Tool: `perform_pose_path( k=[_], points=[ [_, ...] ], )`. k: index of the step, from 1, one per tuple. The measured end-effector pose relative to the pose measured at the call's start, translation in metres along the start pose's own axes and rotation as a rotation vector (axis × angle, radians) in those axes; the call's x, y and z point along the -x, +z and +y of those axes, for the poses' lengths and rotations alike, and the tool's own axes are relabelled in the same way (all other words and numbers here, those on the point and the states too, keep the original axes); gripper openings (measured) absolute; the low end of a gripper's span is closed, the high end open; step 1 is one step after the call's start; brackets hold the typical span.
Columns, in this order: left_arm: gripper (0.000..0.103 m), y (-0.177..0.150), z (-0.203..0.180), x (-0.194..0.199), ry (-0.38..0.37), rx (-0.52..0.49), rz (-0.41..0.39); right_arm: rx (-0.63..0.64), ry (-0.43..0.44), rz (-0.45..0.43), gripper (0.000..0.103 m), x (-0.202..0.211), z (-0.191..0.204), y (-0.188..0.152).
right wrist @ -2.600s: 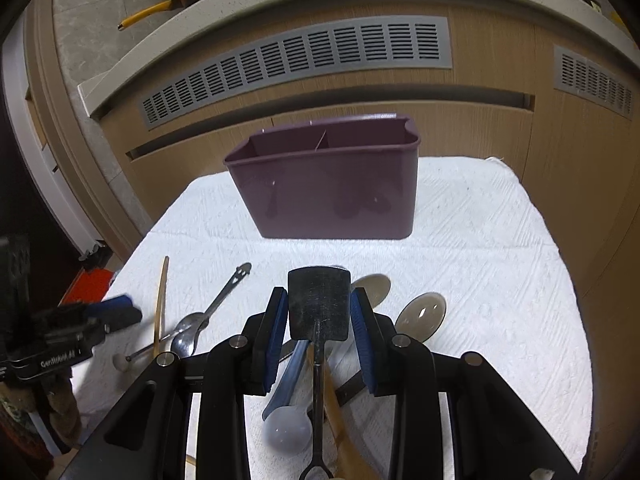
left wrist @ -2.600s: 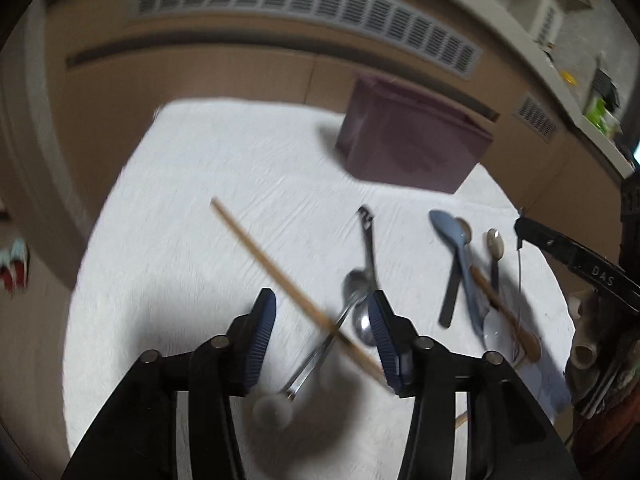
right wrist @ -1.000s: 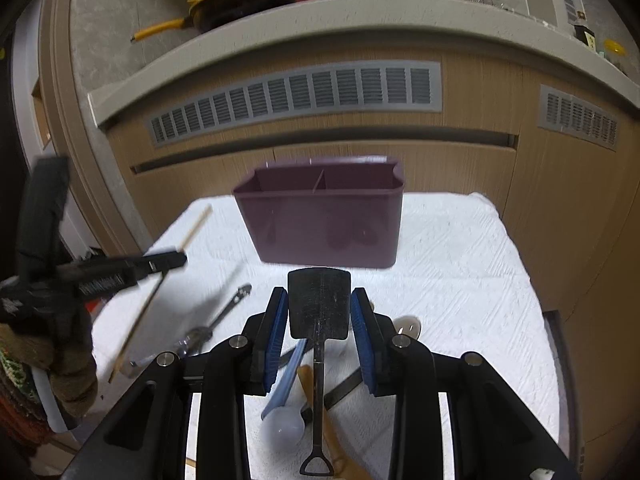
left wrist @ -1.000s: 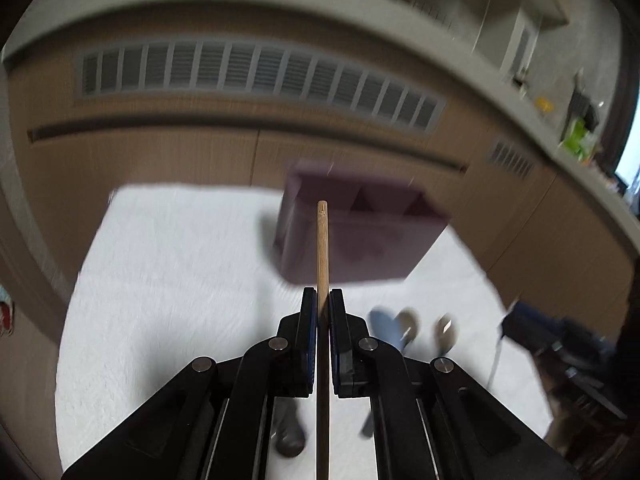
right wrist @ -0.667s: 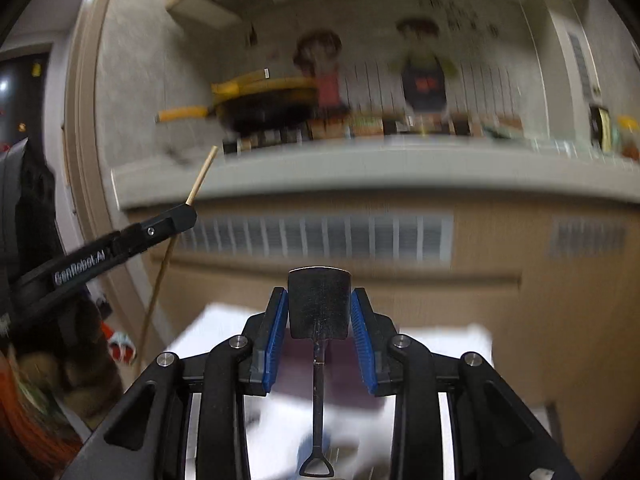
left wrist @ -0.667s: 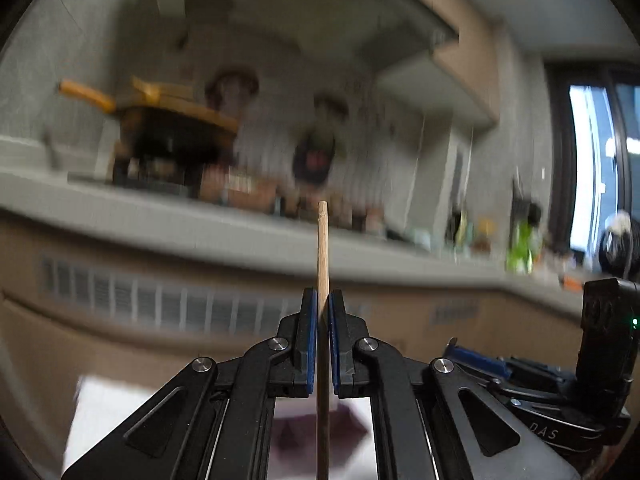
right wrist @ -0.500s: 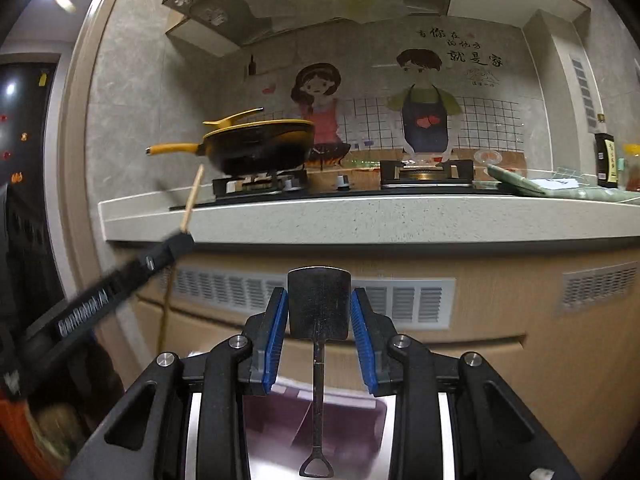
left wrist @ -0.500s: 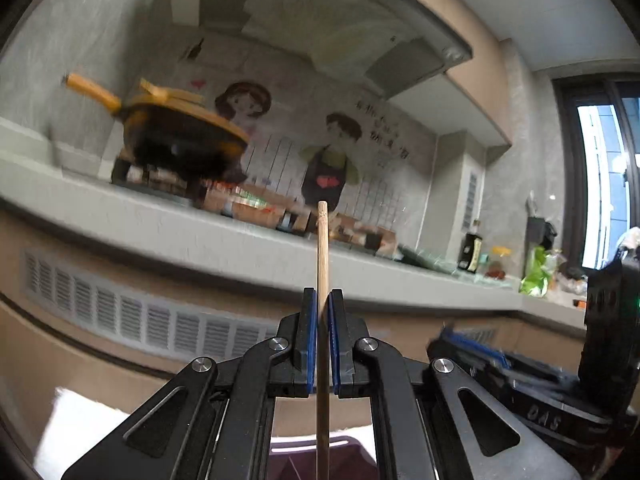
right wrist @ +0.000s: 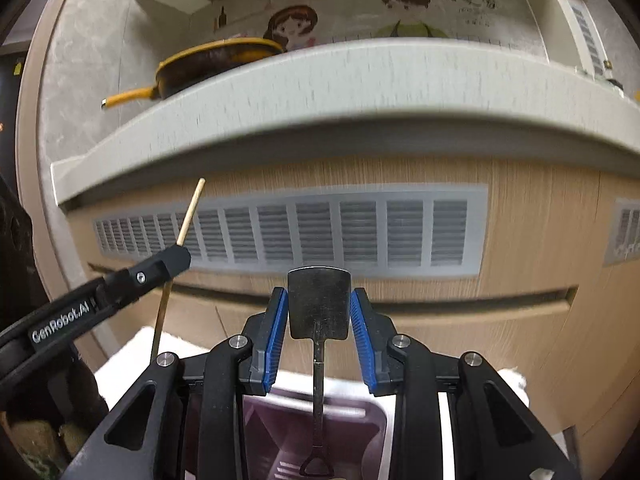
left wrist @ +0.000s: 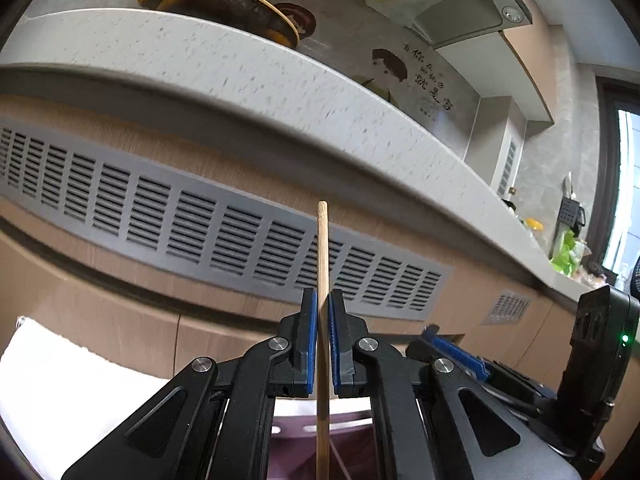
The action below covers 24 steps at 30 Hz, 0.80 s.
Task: Organize utensils
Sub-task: 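Lift both held utensils to the caddy and drop the spatula with right tool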
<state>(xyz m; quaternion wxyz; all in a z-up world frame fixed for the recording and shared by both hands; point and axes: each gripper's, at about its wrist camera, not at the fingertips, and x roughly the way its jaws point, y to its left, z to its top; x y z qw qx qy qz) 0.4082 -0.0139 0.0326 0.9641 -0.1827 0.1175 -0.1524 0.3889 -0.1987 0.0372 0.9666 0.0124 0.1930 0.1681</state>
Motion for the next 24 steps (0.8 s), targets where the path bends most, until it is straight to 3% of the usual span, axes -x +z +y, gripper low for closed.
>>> perform_pose_path(
  k=[8,12,17,24],
  points=[
    [0.006,-0.016,-0.012,0.008,0.013,-0.034,0.019,-0.031,0.047,0.184,0.031,0.021,-0.003,-0.039],
    [0.006,-0.01,-0.004,0.023,0.023,-0.011,0.03,-0.031,0.02,0.19,0.031,0.048,-0.005,-0.048],
    [0.006,0.009,-0.01,0.048,0.028,-0.011,-0.078,-0.053,0.016,0.164,0.031,0.082,-0.008,-0.054],
    [0.006,0.029,-0.034,0.044,0.045,-0.07,-0.234,-0.027,0.001,0.176,0.031,0.098,0.0,-0.063]
  ],
)
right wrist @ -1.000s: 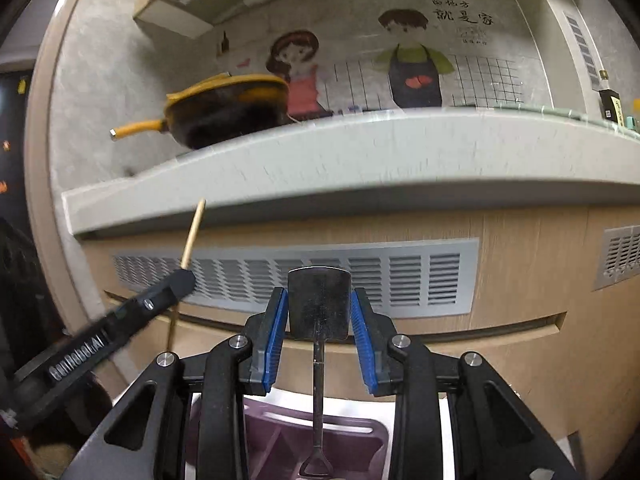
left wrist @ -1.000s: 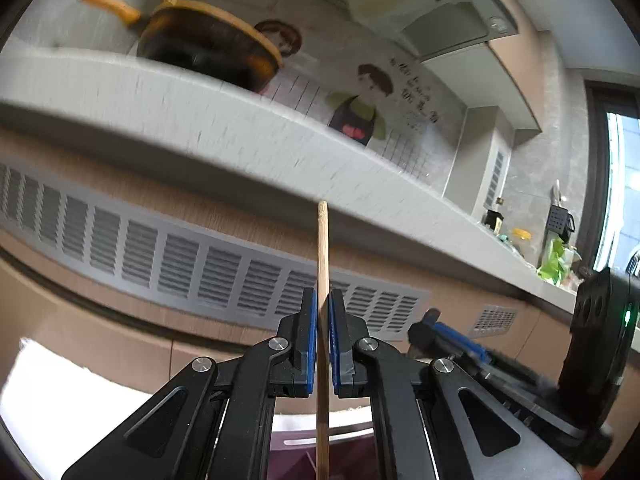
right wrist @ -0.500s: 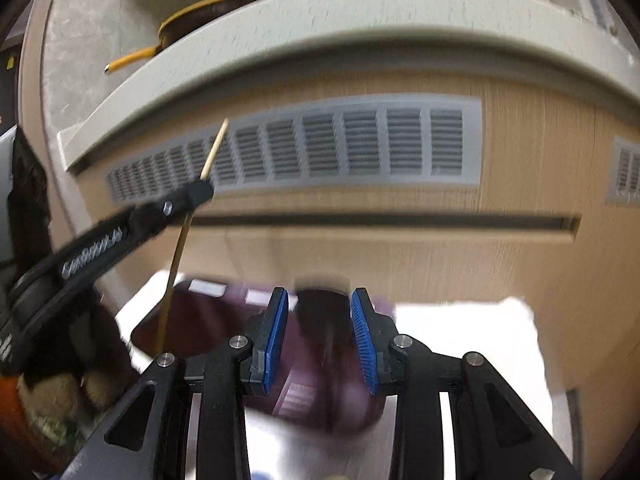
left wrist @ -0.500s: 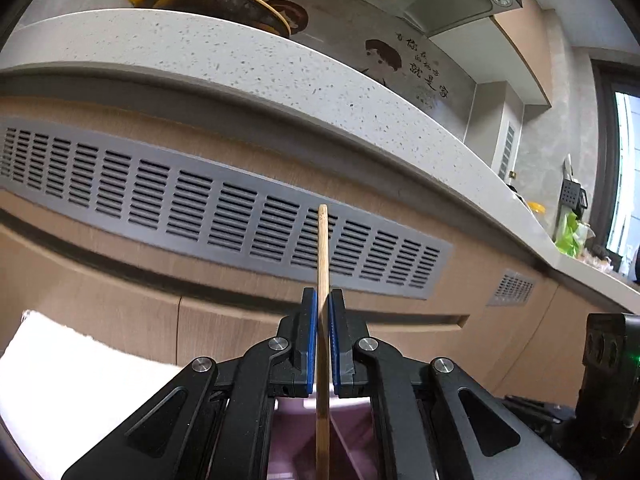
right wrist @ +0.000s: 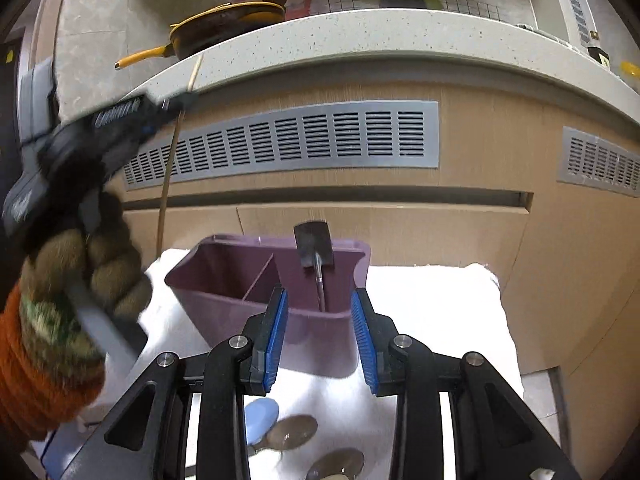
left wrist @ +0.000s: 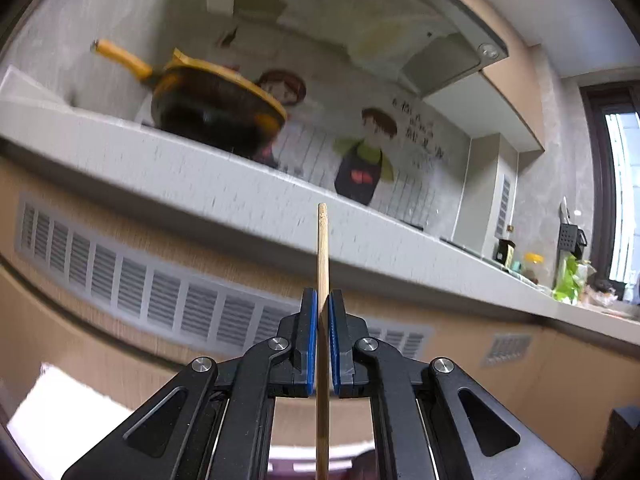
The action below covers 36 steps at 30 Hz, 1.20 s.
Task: Organize utensils
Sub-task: 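Lift both held utensils to the caddy and drop the spatula with right tool, then lower the chopstick into the caddy and open the left tool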
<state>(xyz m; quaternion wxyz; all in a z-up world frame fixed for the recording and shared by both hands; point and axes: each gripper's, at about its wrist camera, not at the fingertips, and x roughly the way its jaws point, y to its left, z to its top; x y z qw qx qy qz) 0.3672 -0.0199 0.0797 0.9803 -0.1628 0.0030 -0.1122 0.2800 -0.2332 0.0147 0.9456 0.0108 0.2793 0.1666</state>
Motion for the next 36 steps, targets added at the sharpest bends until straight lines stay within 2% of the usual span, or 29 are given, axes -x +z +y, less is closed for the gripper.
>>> perform_pose_path(
  k=[5,9,15,20,24,26,28,29,30,36],
  points=[
    [0.006,-0.023,0.005,-0.022,0.051,-0.051,0.062,-0.042,0.009,-0.006,0.031,-0.004,-0.014,-0.001],
    [0.006,-0.038,0.012,-0.023,0.074,-0.054,0.066,-0.058,0.011,-0.003,0.031,-0.01,-0.02,-0.003],
    [0.006,-0.056,0.025,-0.015,0.056,-0.01,0.132,-0.058,0.008,0.017,0.031,-0.017,-0.021,-0.01],
    [0.006,-0.068,0.043,-0.007,0.066,0.031,0.216,-0.027,0.004,0.03,0.031,-0.021,-0.015,-0.017],
    [0.006,-0.07,0.045,-0.001,0.042,0.043,0.292,-0.014,0.011,0.038,0.031,-0.022,-0.011,-0.019],
    [0.011,-0.069,0.042,0.0,0.005,0.036,0.362,-0.006,0.013,0.041,0.031,-0.02,-0.009,-0.02],
    [0.033,-0.065,0.038,0.001,-0.019,0.02,0.423,-0.004,0.029,0.058,0.031,-0.017,-0.007,-0.02],
    [0.048,-0.061,0.037,0.004,-0.037,0.023,0.437,-0.003,0.032,0.067,0.031,-0.016,-0.005,-0.021],
    [0.053,-0.057,0.036,0.008,-0.052,0.032,0.433,0.001,0.031,0.077,0.031,-0.015,-0.003,-0.022],
    [0.054,-0.03,0.026,0.039,-0.054,-0.008,0.447,0.023,0.008,0.138,0.031,-0.003,0.007,-0.035]
  ],
)
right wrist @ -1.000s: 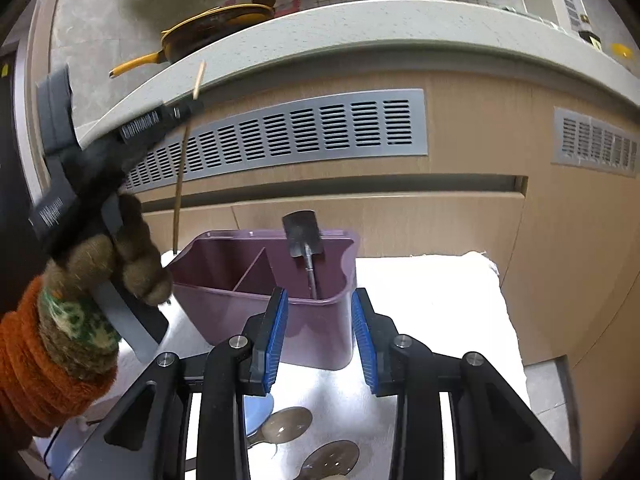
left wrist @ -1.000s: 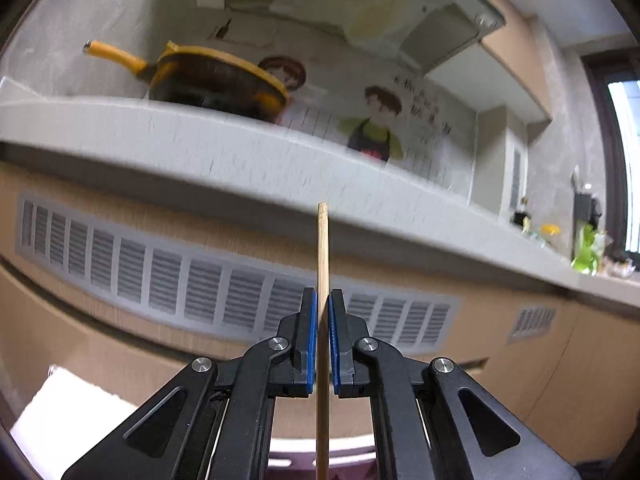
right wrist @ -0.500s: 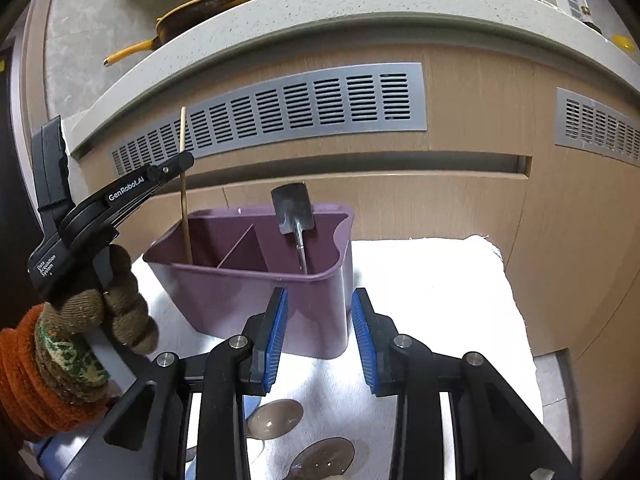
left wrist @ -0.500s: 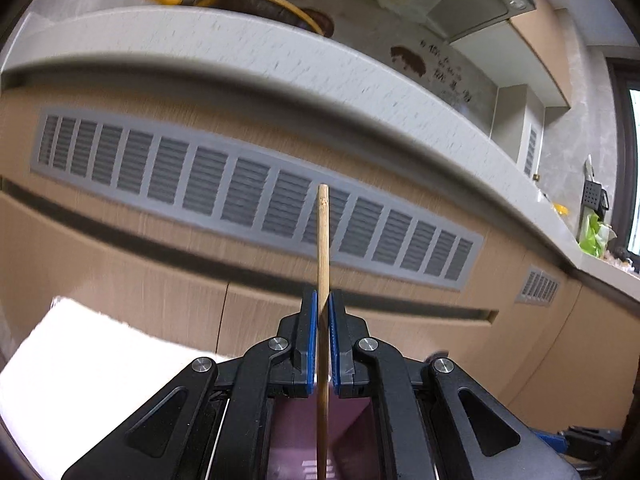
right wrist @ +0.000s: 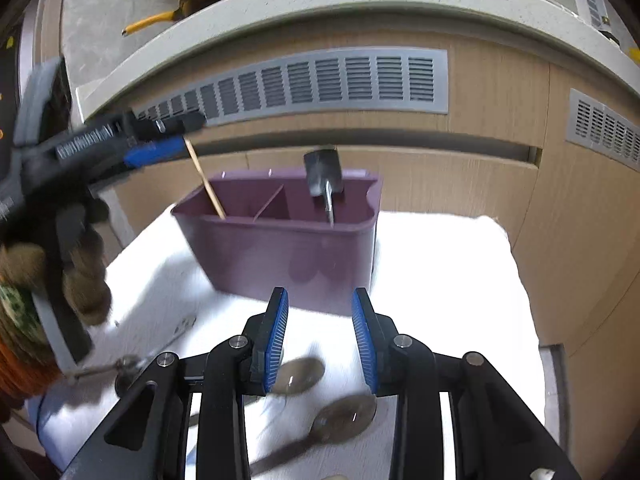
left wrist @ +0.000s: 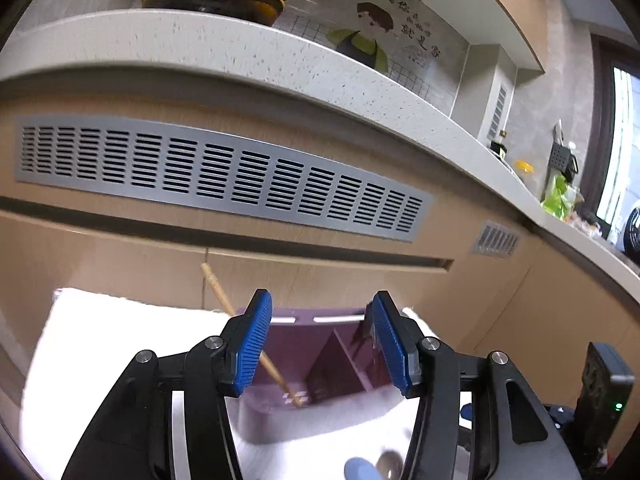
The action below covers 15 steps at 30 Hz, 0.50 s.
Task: Organize utensils
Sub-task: 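Lower the chopstick into the caddy and open the left tool, then grasp the white ball-ended steel spoon with the left tool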
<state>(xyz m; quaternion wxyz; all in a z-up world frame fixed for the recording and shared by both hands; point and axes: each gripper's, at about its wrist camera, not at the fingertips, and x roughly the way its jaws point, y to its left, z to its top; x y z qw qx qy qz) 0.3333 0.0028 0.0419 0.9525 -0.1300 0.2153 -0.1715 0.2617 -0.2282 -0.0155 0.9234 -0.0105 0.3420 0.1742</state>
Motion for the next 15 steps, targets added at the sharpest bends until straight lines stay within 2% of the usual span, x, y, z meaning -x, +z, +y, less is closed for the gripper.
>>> perform_pose_path(
  k=[2,4,6,8,12,15],
  points=[
    [0.056,-0.003,0.0,0.016,0.015,-0.025,0.021,-0.016,0.008,0.036,0.031,0.005,-0.001,-0.009],
    [0.062,-0.011,0.002,0.031,0.041,-0.052,0.042,-0.02,0.037,0.079,0.031,0.009,0.001,-0.02],
    [0.07,-0.024,0.007,0.047,0.057,-0.076,0.068,0.009,0.079,0.123,0.031,0.014,0.011,-0.036],
    [0.074,-0.042,0.013,0.056,0.069,-0.112,0.128,0.069,0.107,0.169,0.031,0.016,0.027,-0.05],
    [0.074,-0.079,0.029,0.07,0.103,-0.129,0.283,0.235,0.098,0.228,0.031,0.016,0.065,-0.077],
    [0.074,-0.102,0.039,0.089,0.128,-0.131,0.332,0.244,0.071,0.243,0.031,0.009,0.071,-0.084]
  ],
)
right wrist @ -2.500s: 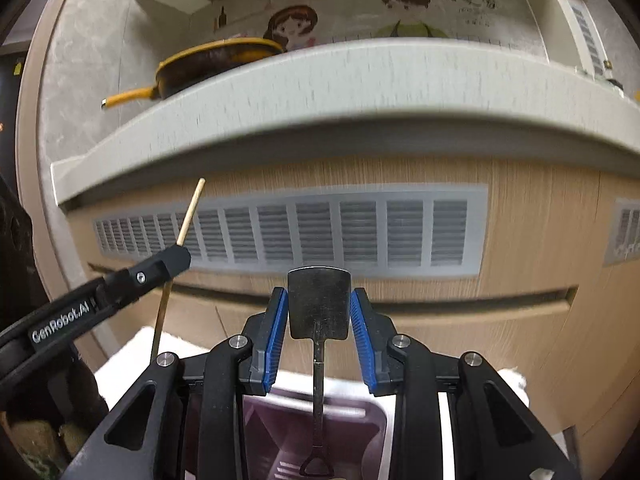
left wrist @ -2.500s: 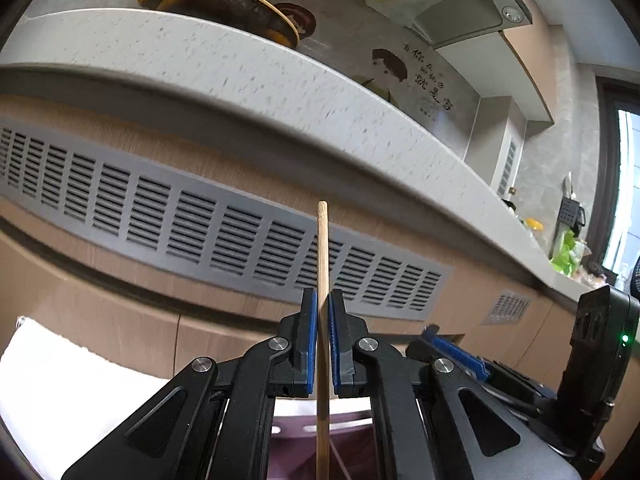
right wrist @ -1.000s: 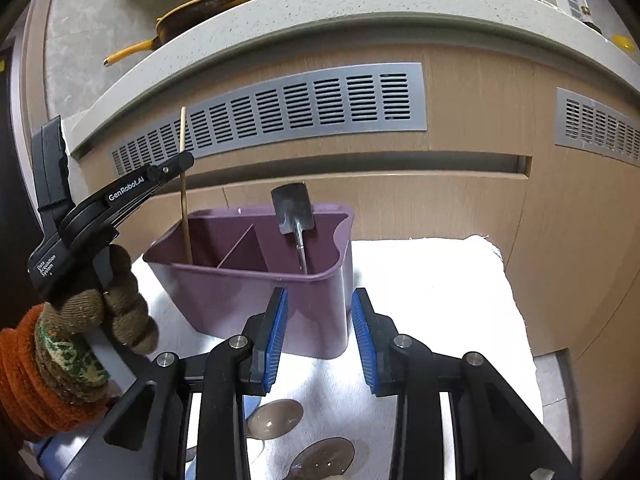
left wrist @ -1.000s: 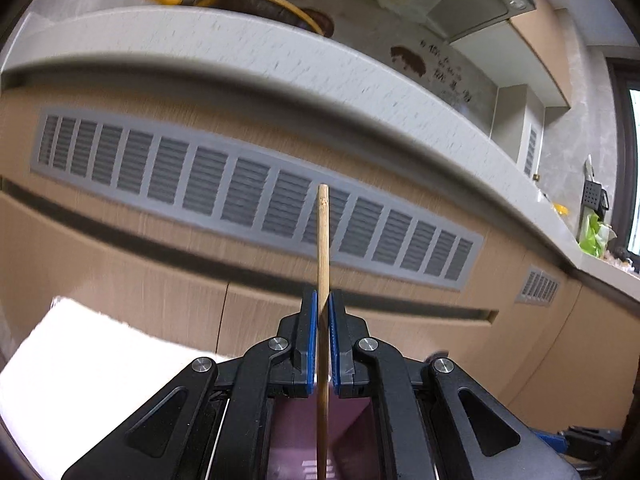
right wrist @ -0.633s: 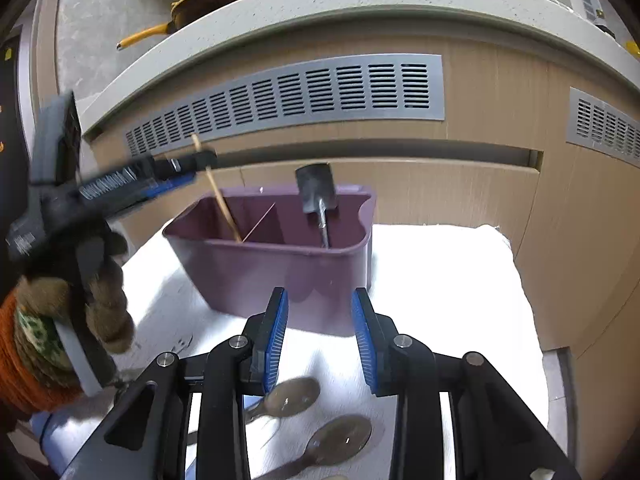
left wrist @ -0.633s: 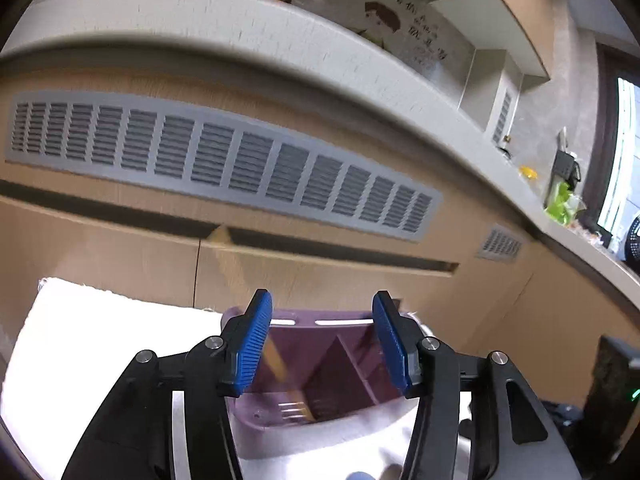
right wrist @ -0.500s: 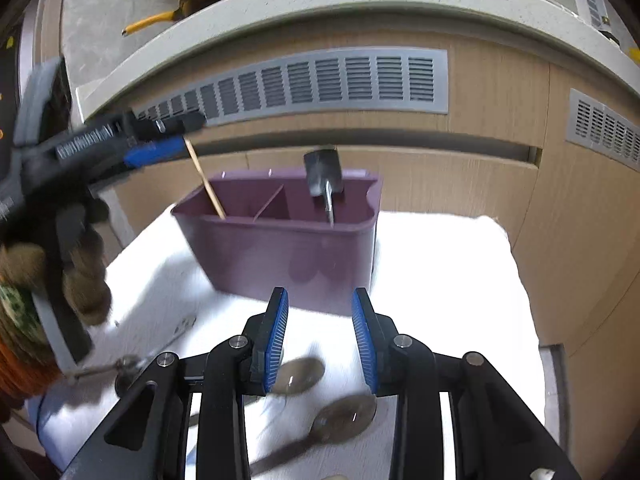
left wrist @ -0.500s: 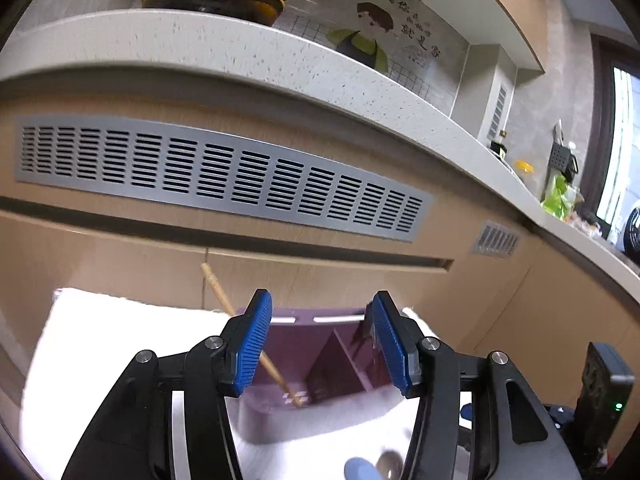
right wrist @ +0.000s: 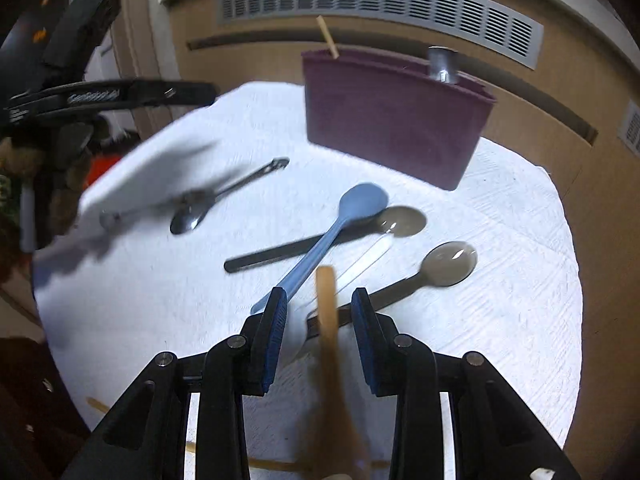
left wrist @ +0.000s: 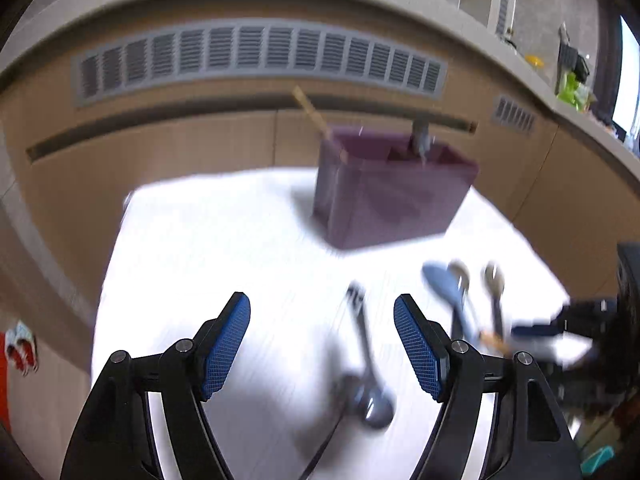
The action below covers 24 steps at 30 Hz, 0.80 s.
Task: Organize utensils
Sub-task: 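Grasp the white ball-ended steel spoon with the left tool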
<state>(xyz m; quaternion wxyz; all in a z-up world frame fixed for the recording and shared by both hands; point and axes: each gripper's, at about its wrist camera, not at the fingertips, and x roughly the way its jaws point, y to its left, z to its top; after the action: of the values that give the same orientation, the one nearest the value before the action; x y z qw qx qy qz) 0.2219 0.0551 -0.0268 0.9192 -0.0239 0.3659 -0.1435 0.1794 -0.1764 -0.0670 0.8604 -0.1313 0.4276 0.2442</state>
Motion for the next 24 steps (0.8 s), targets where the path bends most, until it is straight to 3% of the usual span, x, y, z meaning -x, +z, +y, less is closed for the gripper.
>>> perform_pose_path(
  k=[8,12,18,20,24],
  points=[
    [0.074,-0.056,-0.002,0.011,-0.062,-0.036,0.162,-0.1,0.049,0.052,0.031,0.009,-0.02,-0.019],
    [0.074,-0.062,-0.007,0.012,-0.073,-0.006,0.161,-0.052,0.114,0.071,0.031,0.037,-0.008,-0.041],
    [0.074,-0.054,-0.016,-0.003,-0.051,0.01,0.154,-0.085,0.222,0.176,0.031,0.056,0.003,-0.08],
    [0.074,-0.052,-0.015,-0.004,-0.042,0.016,0.154,-0.094,0.221,0.193,0.031,0.053,0.007,-0.084],
    [0.074,-0.052,-0.016,0.0,-0.031,0.008,0.154,-0.158,0.228,0.145,0.032,0.043,0.001,-0.071]
  ],
)
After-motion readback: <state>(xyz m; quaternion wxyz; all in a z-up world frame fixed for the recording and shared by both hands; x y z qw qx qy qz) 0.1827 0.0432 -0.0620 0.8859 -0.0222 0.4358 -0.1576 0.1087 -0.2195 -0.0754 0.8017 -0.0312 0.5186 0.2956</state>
